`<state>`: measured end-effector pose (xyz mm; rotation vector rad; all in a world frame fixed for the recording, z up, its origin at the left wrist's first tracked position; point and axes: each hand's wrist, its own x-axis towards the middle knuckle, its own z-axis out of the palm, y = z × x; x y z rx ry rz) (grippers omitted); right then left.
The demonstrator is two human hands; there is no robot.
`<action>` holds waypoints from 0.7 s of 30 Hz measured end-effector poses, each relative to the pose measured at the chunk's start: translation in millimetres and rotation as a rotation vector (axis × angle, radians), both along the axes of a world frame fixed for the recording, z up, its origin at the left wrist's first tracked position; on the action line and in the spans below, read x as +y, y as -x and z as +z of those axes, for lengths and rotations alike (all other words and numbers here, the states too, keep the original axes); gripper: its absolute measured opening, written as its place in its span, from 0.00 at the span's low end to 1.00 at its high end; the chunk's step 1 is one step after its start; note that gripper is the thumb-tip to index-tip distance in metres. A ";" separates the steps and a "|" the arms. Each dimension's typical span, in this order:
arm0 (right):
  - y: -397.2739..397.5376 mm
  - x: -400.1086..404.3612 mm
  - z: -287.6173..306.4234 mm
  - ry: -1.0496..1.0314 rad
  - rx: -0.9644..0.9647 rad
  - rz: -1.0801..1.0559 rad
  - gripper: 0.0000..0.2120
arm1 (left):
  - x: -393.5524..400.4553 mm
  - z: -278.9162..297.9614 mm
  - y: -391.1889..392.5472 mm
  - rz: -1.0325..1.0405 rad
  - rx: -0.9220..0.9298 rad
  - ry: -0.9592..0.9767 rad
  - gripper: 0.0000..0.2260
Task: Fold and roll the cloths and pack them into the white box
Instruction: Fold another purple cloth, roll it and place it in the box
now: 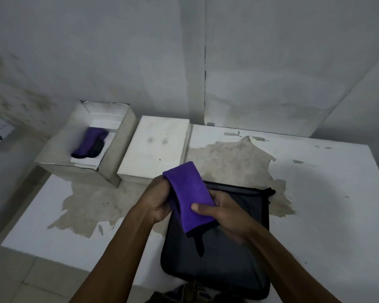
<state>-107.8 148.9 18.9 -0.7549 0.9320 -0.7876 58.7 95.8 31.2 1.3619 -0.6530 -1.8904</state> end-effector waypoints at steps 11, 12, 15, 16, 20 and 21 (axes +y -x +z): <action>-60.3 -35.2 19.6 0.121 0.054 0.017 0.20 | -30.5 21.3 -120.3 -0.206 0.188 0.200 0.26; -75.3 -40.9 22.0 0.136 0.052 -0.006 0.21 | -35.1 23.8 -132.0 -0.168 0.215 0.200 0.26; -118.3 -56.2 25.5 0.174 0.083 -0.047 0.25 | -45.6 30.0 -148.9 -0.130 0.156 0.185 0.25; -132.8 -61.5 25.7 0.178 0.092 -0.053 0.28 | -49.0 31.8 -152.8 -0.121 0.109 0.181 0.22; -192.5 -87.4 28.3 0.161 0.123 -0.055 0.31 | -75.3 33.0 -187.1 0.049 -0.029 0.176 0.11; -204.0 -93.9 30.2 0.155 0.131 -0.060 0.29 | -82.5 33.8 -196.9 0.070 -0.051 0.196 0.09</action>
